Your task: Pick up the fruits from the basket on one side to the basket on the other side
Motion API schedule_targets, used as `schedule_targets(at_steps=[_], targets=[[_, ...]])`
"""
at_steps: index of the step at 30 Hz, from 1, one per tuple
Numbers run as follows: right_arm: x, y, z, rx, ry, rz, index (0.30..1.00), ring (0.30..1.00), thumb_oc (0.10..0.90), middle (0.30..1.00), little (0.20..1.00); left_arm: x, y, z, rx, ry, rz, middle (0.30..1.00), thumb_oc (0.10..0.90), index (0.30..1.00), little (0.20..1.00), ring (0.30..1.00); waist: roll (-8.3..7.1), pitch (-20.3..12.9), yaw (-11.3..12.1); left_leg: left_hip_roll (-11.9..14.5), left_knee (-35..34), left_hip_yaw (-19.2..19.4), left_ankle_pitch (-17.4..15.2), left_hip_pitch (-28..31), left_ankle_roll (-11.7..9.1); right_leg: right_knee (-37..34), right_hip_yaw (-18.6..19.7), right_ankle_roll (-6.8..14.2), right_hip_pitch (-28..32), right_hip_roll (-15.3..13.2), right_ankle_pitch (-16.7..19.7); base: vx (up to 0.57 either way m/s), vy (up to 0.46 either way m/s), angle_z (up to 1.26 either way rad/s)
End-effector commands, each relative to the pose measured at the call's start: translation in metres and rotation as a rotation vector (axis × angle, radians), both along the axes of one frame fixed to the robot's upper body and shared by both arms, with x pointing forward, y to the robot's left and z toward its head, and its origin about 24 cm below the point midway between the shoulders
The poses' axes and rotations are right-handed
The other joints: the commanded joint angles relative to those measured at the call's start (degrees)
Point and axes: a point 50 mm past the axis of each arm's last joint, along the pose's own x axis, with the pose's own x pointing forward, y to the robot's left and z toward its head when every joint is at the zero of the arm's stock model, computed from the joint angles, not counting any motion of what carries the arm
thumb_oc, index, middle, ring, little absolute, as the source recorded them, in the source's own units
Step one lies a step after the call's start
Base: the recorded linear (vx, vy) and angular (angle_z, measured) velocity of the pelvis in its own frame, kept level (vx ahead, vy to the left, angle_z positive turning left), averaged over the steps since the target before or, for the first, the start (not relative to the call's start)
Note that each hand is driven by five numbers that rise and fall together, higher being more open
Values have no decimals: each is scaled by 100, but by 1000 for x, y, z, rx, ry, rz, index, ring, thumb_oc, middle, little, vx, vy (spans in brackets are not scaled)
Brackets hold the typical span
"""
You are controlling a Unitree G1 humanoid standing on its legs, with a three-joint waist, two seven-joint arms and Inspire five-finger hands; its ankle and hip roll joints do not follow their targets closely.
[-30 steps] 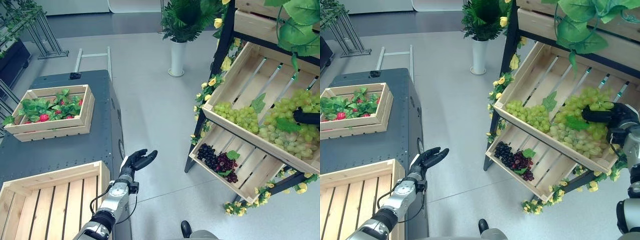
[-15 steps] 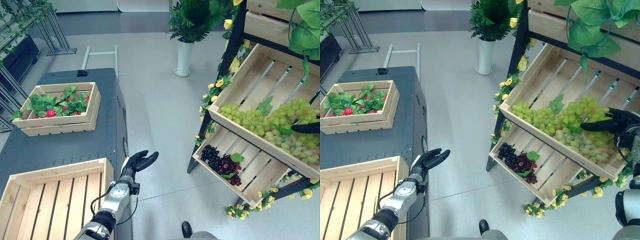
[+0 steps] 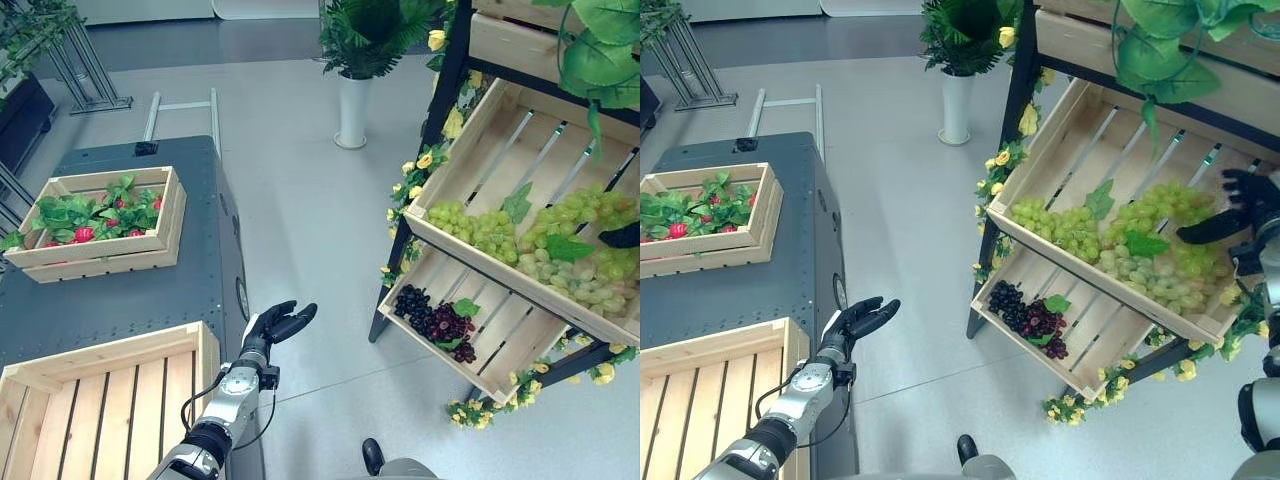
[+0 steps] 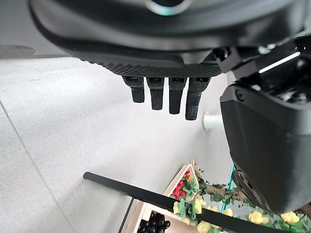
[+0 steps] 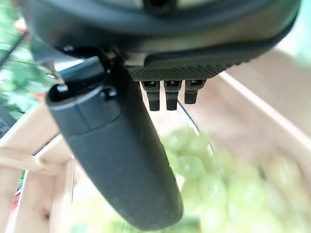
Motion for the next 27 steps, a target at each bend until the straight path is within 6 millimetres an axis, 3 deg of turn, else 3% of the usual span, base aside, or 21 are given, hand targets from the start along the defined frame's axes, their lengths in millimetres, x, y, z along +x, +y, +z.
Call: schedule_targets(at_steps=[1, 4, 7, 17, 27], targets=[[-23, 3, 85, -447, -270, -38, 900, 900, 800, 900, 900, 17, -6, 25, 0, -167, -64, 900, 800, 900, 900, 900, -89, -500, 49, -38, 56, -197, -471, 90, -4, 10, -31, -51, 165, 252, -45, 0, 0, 0], [-21, 27, 92, -649, -349, 32, 900, 900, 800, 900, 900, 14, -6, 22, -5, -165, -74, 900, 800, 900, 900, 900, -67, -523, 34, -48, 56, -202, -490, 82, 19, 10, -16, -28, 163, 250, -77, 0, 0, 0], [-19, 40, 85, -686, -369, 100, 900, 900, 800, 900, 900, 13, -5, 21, -7, -163, -77, 900, 800, 900, 900, 900, -49, -541, 21, -51, 56, -208, -507, 86, 28, 10, -18, -14, 168, 245, -101, 0, 0, 0], [-15, 82, 55, -513, -370, 401, 900, 900, 800, 900, 900, 13, -3, 18, -6, -144, -58, 900, 800, 900, 900, 900, -31, -570, -105, -56, 56, -161, -554, 117, 50, 11, 8, -28, 176, 246, -147, 0, 0, 0], [-26, 143, 33, -434, -356, 744, 900, 900, 800, 900, 900, 3, -1, 2, 3, -58, -53, 900, 800, 900, 900, 900, 9, -577, -239, -57, 62, -67, -579, 155, 71, 29, 49, -52, 180, 271, -178, 0, 0, 0]])
